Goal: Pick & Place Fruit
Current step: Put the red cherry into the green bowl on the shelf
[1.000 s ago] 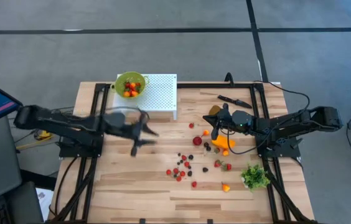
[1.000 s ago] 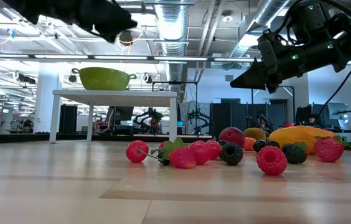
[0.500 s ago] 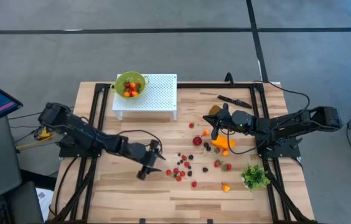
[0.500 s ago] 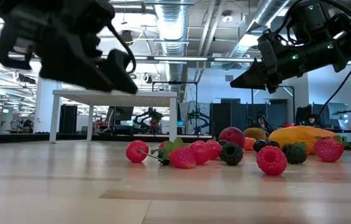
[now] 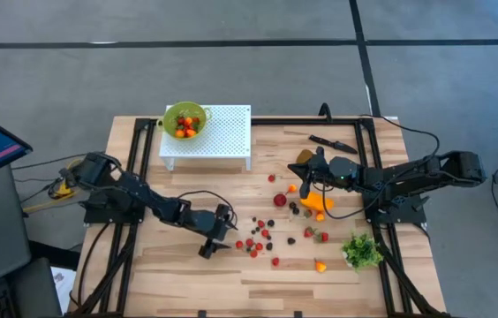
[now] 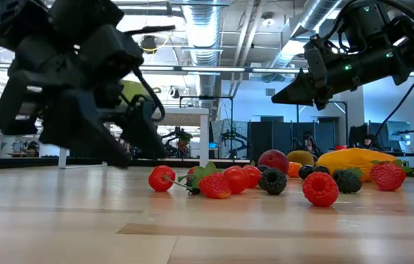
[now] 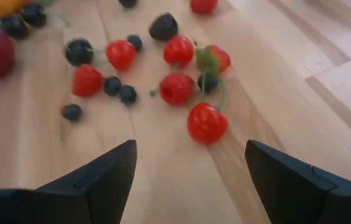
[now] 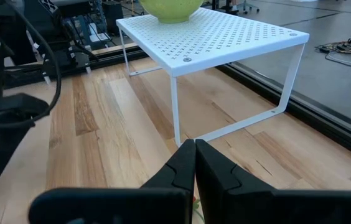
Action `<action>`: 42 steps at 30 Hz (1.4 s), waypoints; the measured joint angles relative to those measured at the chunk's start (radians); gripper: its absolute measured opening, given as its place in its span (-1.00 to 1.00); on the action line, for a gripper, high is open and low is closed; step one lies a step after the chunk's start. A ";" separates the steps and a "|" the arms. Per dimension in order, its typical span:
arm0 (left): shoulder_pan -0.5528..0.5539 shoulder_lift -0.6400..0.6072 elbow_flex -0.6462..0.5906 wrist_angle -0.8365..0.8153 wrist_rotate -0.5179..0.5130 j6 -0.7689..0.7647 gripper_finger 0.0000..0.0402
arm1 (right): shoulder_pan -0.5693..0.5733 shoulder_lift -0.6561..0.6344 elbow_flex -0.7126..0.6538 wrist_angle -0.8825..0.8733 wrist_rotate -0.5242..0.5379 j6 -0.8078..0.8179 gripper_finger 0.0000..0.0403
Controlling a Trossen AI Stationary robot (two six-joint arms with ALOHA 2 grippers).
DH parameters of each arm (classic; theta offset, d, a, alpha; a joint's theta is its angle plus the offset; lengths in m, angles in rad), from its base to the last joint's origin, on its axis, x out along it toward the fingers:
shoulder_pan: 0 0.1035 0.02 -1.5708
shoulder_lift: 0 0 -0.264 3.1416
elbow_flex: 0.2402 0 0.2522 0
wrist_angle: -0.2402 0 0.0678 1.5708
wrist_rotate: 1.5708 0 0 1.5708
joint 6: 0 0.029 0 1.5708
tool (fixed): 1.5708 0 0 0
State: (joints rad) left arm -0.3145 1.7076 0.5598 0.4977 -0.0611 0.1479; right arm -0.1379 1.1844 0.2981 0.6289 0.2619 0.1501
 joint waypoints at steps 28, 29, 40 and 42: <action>0.001 0.244 0.058 0.293 0.059 -0.081 0.48 | 0.000 0.000 0.000 0.000 0.000 0.000 -0.97; 0.001 0.245 0.058 0.293 0.059 -0.081 0.47 | 0.000 0.000 0.000 0.000 0.000 0.000 -0.97; -0.001 0.245 0.057 0.287 0.065 -0.088 -0.03 | 0.000 0.000 0.000 0.000 0.000 0.000 -0.97; -0.001 0.245 0.056 0.286 0.065 -0.101 -0.15 | 0.000 0.000 0.000 0.000 0.000 0.000 -0.97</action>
State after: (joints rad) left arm -0.3156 1.9526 0.6163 0.7837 0.0039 0.0468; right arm -0.1379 1.1845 0.2981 0.6286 0.2619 0.1501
